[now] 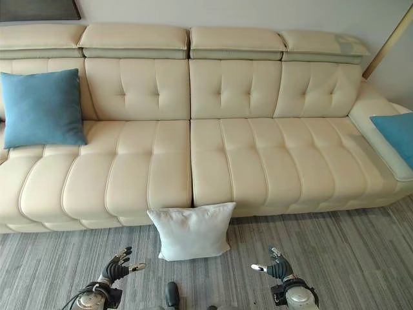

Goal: Pick up all the scattered cushions and arrange them neatly on the sofa.

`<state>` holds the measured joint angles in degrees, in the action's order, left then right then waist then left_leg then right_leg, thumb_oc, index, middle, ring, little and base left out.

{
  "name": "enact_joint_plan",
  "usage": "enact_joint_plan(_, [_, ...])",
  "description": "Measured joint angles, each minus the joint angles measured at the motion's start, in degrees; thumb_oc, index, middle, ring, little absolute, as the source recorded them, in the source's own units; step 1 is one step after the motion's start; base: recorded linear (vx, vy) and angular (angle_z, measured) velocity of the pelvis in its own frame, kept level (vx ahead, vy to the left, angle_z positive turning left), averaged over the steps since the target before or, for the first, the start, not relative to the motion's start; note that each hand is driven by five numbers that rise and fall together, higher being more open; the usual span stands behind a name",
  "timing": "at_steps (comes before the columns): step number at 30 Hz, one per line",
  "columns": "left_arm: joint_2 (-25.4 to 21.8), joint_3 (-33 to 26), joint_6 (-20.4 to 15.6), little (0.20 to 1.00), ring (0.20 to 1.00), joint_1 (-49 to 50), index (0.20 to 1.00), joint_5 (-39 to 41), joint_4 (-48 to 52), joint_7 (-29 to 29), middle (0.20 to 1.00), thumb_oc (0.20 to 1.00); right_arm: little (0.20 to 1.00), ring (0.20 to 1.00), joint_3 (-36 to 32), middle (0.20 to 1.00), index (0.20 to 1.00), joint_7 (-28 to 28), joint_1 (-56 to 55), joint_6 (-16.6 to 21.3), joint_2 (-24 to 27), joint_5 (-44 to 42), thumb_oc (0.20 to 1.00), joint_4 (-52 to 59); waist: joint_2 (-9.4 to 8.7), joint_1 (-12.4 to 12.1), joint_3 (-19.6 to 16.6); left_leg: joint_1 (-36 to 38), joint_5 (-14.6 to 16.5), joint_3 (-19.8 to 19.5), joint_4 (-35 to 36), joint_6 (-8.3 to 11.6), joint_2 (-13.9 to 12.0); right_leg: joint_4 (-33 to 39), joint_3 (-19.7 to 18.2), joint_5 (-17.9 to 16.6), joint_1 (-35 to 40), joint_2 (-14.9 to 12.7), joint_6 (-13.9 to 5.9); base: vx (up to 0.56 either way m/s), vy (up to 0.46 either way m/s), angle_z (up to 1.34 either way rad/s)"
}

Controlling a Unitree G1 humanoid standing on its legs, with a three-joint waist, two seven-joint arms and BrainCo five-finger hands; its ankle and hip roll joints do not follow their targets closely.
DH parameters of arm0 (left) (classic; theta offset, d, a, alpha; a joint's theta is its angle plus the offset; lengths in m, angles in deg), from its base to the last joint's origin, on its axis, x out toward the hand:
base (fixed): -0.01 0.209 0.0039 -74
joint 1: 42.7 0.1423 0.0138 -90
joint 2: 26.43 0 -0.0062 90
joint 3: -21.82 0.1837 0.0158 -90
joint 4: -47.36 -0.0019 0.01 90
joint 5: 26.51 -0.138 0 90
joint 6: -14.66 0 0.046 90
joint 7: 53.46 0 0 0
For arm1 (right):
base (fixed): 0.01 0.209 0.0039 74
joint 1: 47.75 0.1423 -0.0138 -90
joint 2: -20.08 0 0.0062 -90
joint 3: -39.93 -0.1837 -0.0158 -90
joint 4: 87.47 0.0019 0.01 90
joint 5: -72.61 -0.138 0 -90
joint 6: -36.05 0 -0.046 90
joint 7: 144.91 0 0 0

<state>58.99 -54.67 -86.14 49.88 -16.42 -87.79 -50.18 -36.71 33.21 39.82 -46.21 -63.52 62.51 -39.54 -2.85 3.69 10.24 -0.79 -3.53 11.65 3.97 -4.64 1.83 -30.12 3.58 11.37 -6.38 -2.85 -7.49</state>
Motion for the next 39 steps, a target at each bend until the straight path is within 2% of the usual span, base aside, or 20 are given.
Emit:
enact_joint_plan(1, [-0.5,0.0,0.0,1.000,1.000,-0.5,1.000,0.0,0.1,0.1,1.000,1.000,1.000,1.000,0.2,1.000,1.000,0.1,-0.1,-0.2,0.0,0.0,1.000,1.2,-0.45,0.1,0.0,0.0,0.1,0.2,-0.6,-0.50,1.0,-4.7,0.2,0.7,-2.5,-2.2,-1.12,0.09,0.063,0.06])
enact_joint_plan(3, [-0.6,-0.1,0.0,1.000,1.000,-0.8,1.000,0.0,0.1,0.4,1.000,1.000,1.000,1.000,0.6,1.000,1.000,0.1,0.2,-0.4,-0.2,0.0,1.000,2.0,-0.18,-0.2,0.4,1.2,1.2,0.3,-1.0,-2.18,1.8,-5.7,1.1,0.8,-4.7,-4.9,-1.15,0.20,0.053,-0.03])
enact_joint_plan(5, [-0.5,-0.2,0.0,1.000,1.000,-0.6,1.000,0.0,0.1,0.6,1.000,1.000,1.000,1.000,1.9,1.000,1.000,0.3,0.7,-0.4,-0.6,0.1,1.000,2.1,0.68,-0.6,0.9,2.7,3.2,0.3,-1.0,-1.32,2.0,-2.5,3.1,0.8,-5.8,-6.8,-0.65,0.19,-0.004,-0.12])
enact_joint_plan(7, [-0.5,-0.2,0.0,1.000,1.000,-0.3,1.000,0.0,0.0,0.6,1.000,1.000,1.000,1.000,1.9,1.000,1.000,0.5,0.7,-0.4,-0.7,0.1,1.000,2.0,0.75,-1.0,0.9,3.1,2.8,0.4,-1.1,-1.96,2.1,1.7,4.1,-0.1,-6.2,-7.0,-0.29,0.17,-0.043,0.05])
enact_joint_plan(8, [-0.5,-0.2,0.0,1.000,1.000,0.0,1.000,0.0,-0.2,0.8,1.000,1.000,1.000,1.000,1.9,1.000,1.000,0.7,0.6,-0.5,-0.6,0.1,1.000,1.9,0.60,-1.3,1.0,3.2,4.1,0.3,-1.0,-1.21,2.1,3.6,5.1,-0.8,-8.1,-7.1,0.34,0.17,-0.071,0.05])
enact_joint_plan(9, [-0.5,-0.2,0.1,1.000,1.000,0.4,1.000,0.0,-0.7,0.9,1.000,1.000,1.000,1.000,1.9,1.000,1.000,0.7,1.0,-0.5,-0.7,0.1,1.000,2.0,0.69,-1.4,1.0,3.2,3.8,0.7,-1.2,-2.00,1.8,6.0,6.3,-1.9,-8.9,-7.0,1.16,0.16,-0.089,-0.05])
enact_joint_plan(11, [-0.1,-0.3,0.1,1.000,1.000,0.7,1.000,0.0,-1.6,1.2,1.000,1.000,1.000,1.000,1.9,1.000,1.000,0.7,1.2,-0.6,-0.5,0.1,1.000,2.0,0.66,-1.1,1.4,3.6,6.4,0.0,-1.8,-1.62,1.6,8.3,5.9,-5.1,-11.6,-6.6,0.69,0.19,-0.133,-0.08])
enact_joint_plan(14, [0.1,-0.2,0.2,1.000,1.000,1.3,1.000,0.0,-2.2,1.1,1.000,1.000,1.000,1.000,1.9,1.000,1.000,0.7,0.4,-0.7,-0.5,0.3,1.000,2.0,-0.13,-0.6,1.6,6.0,7.0,-1.3,-2.9,0.33,1.3,13.3,5.8,-8.9,-10.5,-6.2,0.56,0.16,-0.195,0.32])
enact_joint_plan(16, [0.3,-0.2,0.0,1.000,1.000,1.3,1.000,0.0,-2.1,1.2,1.000,1.000,1.000,1.000,1.9,1.000,1.000,0.7,-0.7,-0.6,-0.5,0.6,1.000,1.6,-0.59,-0.6,1.3,7.8,8.2,-3.6,-3.1,2.07,0.6,18.5,5.9,-11.8,-5.7,-5.2,3.14,0.08,-0.226,0.56])
enact_joint_plan(17, [0.4,-0.1,-0.1,1.000,1.000,1.2,1.000,0.0,-2.1,1.1,1.000,1.000,1.000,1.000,1.9,1.000,1.000,0.7,-0.5,-0.6,-0.4,0.6,1.000,1.3,0.07,-0.9,1.3,7.3,8.8,-4.5,-5.3,3.34,-0.8,20.5,7.2,-12.3,-4.0,-3.9,3.61,0.03,-0.227,0.60])
enact_joint_plan(19, [0.1,-0.2,-0.1,1.000,1.000,0.1,1.000,0.0,-2.1,1.1,1.000,1.000,1.000,1.000,1.9,1.000,1.000,0.7,0.3,-0.5,0.1,1.1,1.000,1.3,-0.98,-1.6,1.2,0.8,8.5,-4.6,-16.3,5.00,-2.3,26.6,9.4,-14.5,-0.9,-2.9,4.99,0.03,-0.199,0.45])
enact_joint_plan(20, [0.1,-0.2,-0.1,1.000,1.000,0.1,1.000,0.0,-2.1,1.1,1.000,1.000,1.000,1.000,1.9,1.000,1.000,0.7,0.5,-0.5,0.1,1.2,1.000,1.4,-0.97,-1.7,1.2,0.4,8.5,-4.6,-17.0,5.20,-2.4,26.9,9.5,-14.6,-0.7,-2.9,5.14,0.01,-0.094,0.27])
enact_joint_plan(21, [0.2,-0.2,0.0,1.000,1.000,0.0,1.000,0.0,-2.1,1.1,1.000,1.000,1.000,1.000,2.6,1.000,1.000,0.4,1.7,-0.5,2.0,1.9,1.000,1.4,-0.79,-2.5,1.5,-4.3,8.9,-4.3,-26.8,6.59,-4.3,30.8,10.5,-16.5,1.9,-1.4,8.14,0.00,-0.072,0.09])
enact_joint_plan(24, [-0.1,-0.1,-0.1,1.000,1.000,-0.5,1.000,0.0,-2.3,1.2,1.000,1.000,1.000,1.000,4.3,1.000,1.000,-0.6,4.5,-0.4,3.3,2.7,1.000,1.5,-0.98,-2.8,2.1,-6.4,10.3,-3.3,-26.9,8.88,-6.3,31.9,11.3,-16.0,3.2,0.0,9.40,0.02,-0.035,0.04])
enact_joint_plan(27, [-0.5,-0.2,-0.2,1.000,1.000,-4.0,1.000,0.0,-2.1,1.4,1.000,1.000,1.000,1.000,4.7,1.000,1.000,-1.3,7.1,-0.4,3.8,3.5,1.000,1.0,-0.81,-2.4,4.3,-7.4,9.4,-4.7,-16.6,9.04,-6.9,32.3,12.0,-15.5,2.8,2.3,8.82,0.00,0.045,-0.09])
enact_joint_plan(30, [-1.3,-0.2,-0.4,1.000,1.000,-7.5,1.000,0.1,-2.2,2.3,1.000,1.000,1.000,1.000,4.6,1.000,1.000,-3.0,9.5,-0.4,4.2,4.7,1.000,-1.9,-0.85,-1.7,5.9,-8.2,5.8,-4.8,-10.4,6.30,-5.1,29.3,11.2,-15.2,-2.9,3.7,8.48,-0.15,0.116,-0.37])
enact_joint_plan(32, [-2.2,-0.2,-0.7,1.000,1.000,-9.8,1.000,0.2,-2.6,2.8,1.000,1.000,1.000,1.000,4.5,1.000,1.000,-3.3,11.7,-0.3,4.2,4.6,1.000,-4.3,-1.24,-1.5,7.4,-10.4,4.2,-4.4,-10.6,5.64,-4.6,26.5,10.3,-15.4,-6.5,3.1,8.72,-0.16,0.081,-0.22])
enact_joint_plan(33, [-2.7,-0.2,-0.9,1.000,1.000,-13.4,1.000,1.3,-3.6,3.9,1.000,1.000,1.000,1.000,4.2,1.000,1.000,-4.6,14.7,-0.4,4.0,4.4,1.000,-8.4,-1.27,-1.5,8.7,-13.3,3.2,-3.3,-10.7,4.30,-3.7,23.3,8.9,-15.0,-11.0,1.9,8.15,-0.19,0.079,-0.18])
enact_joint_plan(38, [-4.4,-0.3,-2.3,1.000,1.000,-22.6,1.000,5.0,-6.2,6.6,1.000,1.000,1.000,1.000,4.3,1.000,1.000,-7.1,25.6,-0.4,3.9,4.2,1.000,-12.2,-0.93,-1.6,14.7,-19.1,2.9,-1.4,-13.3,2.68,-1.9,19.0,6.7,-15.3,-18.3,-0.4,7.57,-0.18,0.062,-0.09])
enact_joint_plan(39, [-4.8,0.1,-2.9,1.000,1.000,-24.7,1.000,6.3,-6.9,7.8,1.000,1.000,1.000,1.000,5.2,1.000,1.000,-8.1,29.1,-0.1,3.9,3.4,1.000,-12.9,-0.82,-1.6,15.6,-22.0,2.8,-1.1,-14.9,2.50,-1.7,18.0,5.8,-16.0,-21.3,-0.6,6.67,-0.21,0.040,-0.32])
